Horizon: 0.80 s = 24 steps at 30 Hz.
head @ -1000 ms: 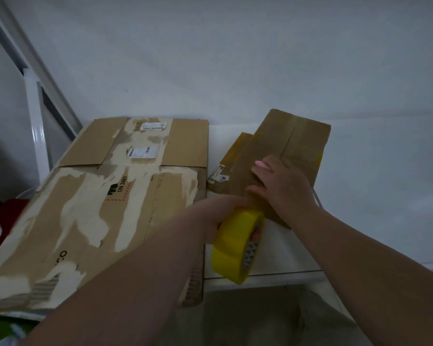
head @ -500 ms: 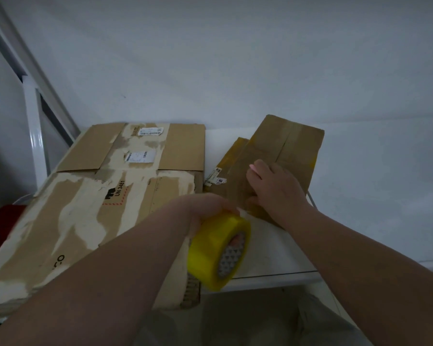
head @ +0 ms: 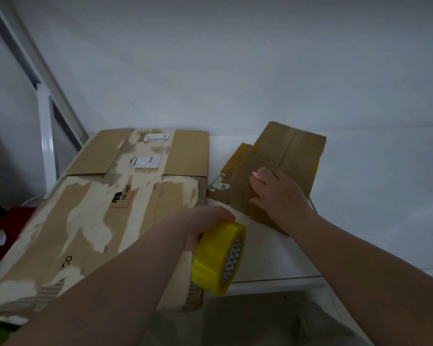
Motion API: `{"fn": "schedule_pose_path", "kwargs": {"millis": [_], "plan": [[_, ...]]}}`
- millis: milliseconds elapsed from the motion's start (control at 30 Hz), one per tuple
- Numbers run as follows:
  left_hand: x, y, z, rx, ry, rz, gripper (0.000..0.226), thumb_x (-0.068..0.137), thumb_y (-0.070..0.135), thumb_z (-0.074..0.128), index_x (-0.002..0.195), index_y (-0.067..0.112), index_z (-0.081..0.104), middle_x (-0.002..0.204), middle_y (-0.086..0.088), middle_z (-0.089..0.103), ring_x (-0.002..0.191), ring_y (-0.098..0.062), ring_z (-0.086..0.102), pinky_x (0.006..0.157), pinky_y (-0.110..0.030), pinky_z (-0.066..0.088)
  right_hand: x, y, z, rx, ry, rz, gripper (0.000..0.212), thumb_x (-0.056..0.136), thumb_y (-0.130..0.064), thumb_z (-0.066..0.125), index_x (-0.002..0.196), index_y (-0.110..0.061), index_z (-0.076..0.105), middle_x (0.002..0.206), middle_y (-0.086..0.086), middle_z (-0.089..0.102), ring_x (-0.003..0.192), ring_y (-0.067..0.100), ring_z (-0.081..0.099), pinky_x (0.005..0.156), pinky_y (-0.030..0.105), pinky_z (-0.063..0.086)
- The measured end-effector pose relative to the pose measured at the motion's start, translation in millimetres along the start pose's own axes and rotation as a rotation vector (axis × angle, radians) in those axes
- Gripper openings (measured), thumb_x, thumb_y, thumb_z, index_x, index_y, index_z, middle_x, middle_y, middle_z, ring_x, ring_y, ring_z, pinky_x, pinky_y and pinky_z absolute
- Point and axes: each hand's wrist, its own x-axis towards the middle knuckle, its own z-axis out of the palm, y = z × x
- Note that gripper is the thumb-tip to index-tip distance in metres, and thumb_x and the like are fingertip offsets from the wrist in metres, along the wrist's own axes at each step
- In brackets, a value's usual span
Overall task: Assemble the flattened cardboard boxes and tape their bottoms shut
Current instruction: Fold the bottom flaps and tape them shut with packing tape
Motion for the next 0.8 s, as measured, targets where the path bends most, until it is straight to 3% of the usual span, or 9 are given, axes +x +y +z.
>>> {"fn": "schedule_pose_path", "kwargs": {"millis": [67,133,200,267,333,400,533,633,800], "plan": [[-0.5,-1.1,3.6,0.085,0.040,0.103,0.034,0.088,0.028,0.065,0.119,0.017,0.058,0.112,-0.016,0.063,0.096,-0.033,0.064,0.082,-0.045,0.056,-4.4,-1.7,0.8,-0.033,-0.073,0.032,0.078,0.041,-0.022,0.095,0.109,-0.002,0.064,0.108,0.012,0.060,0.074,0.026,0.059,0.059,0.033,0.052],[-4.2,-3.9,6.4,0.111,0.088,0.201,0.011,0.088,0.023,0.065,0.099,0.019,0.065,0.108,-0.015,0.063,0.100,-0.033,0.062,0.094,-0.050,0.051,-5.7,-5.7,-5.2,-0.076,-0.168,0.068,0.093,0.040,-0.024,0.095,0.122,-0.006,0.057,0.121,0.009,0.053,0.089,0.024,0.058,0.070,0.032,0.051],[-9.8,-9.2,8.8,0.039,0.101,0.258,0.002,0.088,0.018,0.065,0.086,0.019,0.064,0.097,-0.014,0.061,0.092,-0.030,0.060,0.093,-0.048,0.048,-4.7,-6.5,-11.9,-0.040,-0.210,0.067,0.088,0.065,-0.038,0.084,0.138,-0.012,0.041,0.139,0.006,0.038,0.112,0.023,0.048,0.089,0.032,0.044],[-13.8,-14.1,11.5,-0.044,0.098,0.297,0.003,0.090,0.015,0.062,0.089,0.018,0.062,0.094,-0.012,0.058,0.085,-0.027,0.058,0.079,-0.040,0.051,-4.2,-8.2,-22.9,0.168,-0.209,0.142,0.065,0.085,-0.044,0.064,0.139,-0.017,0.040,0.143,0.001,0.034,0.122,0.020,0.041,0.097,0.029,0.038],[-17.7,-18.2,14.7,-0.136,0.101,0.331,0.006,0.091,0.012,0.059,0.092,0.017,0.061,0.091,-0.011,0.057,0.079,-0.026,0.057,0.069,-0.034,0.049,-6.8,-16.0,-33.2,0.357,-0.069,0.259,0.040,0.094,-0.037,0.053,0.128,-0.016,0.055,0.132,0.001,0.047,0.115,0.016,0.049,0.088,0.024,0.040],[-22.4,-20.5,17.7,-0.204,0.118,0.365,0.009,0.091,0.010,0.057,0.093,0.018,0.061,0.090,-0.011,0.058,0.079,-0.027,0.057,0.072,-0.038,0.048,-11.0,-26.1,-40.6,0.484,0.071,0.379,0.028,0.098,-0.028,0.048,0.114,-0.013,0.065,0.117,0.004,0.059,0.098,0.013,0.055,0.075,0.019,0.038],[-32.2,-24.5,27.7,-0.262,0.133,0.428,0.014,0.090,0.007,0.055,0.088,0.019,0.060,0.085,-0.010,0.058,0.080,-0.027,0.055,0.077,-0.044,0.042,-22.4,-49.4,-60.8,0.848,-0.030,0.525,0.021,0.097,-0.025,0.050,0.104,-0.020,0.070,0.106,-0.004,0.064,0.093,0.002,0.052,0.072,0.009,0.038],[-40.0,-26.0,35.0,-0.287,0.132,0.473,0.014,0.091,0.004,0.053,0.088,0.016,0.059,0.088,-0.015,0.059,0.083,-0.030,0.056,0.079,-0.047,0.044,-31.0,-59.1,-73.6,1.056,-0.167,0.564,0.018,0.093,-0.035,0.057,0.098,-0.023,0.069,0.104,-0.002,0.065,0.092,0.010,0.059,0.085,0.032,0.052],[-50.6,-29.2,41.2,-0.257,0.148,0.521,0.014,0.092,0.002,0.052,0.086,0.013,0.057,0.087,-0.015,0.059,0.084,-0.031,0.057,0.085,-0.052,0.048,-39.1,-64.0,-76.6,1.063,-0.208,0.667,0.009,0.087,-0.030,0.067,0.091,-0.023,0.068,0.099,-0.006,0.065,0.094,0.010,0.061,0.085,0.039,0.056]]}}
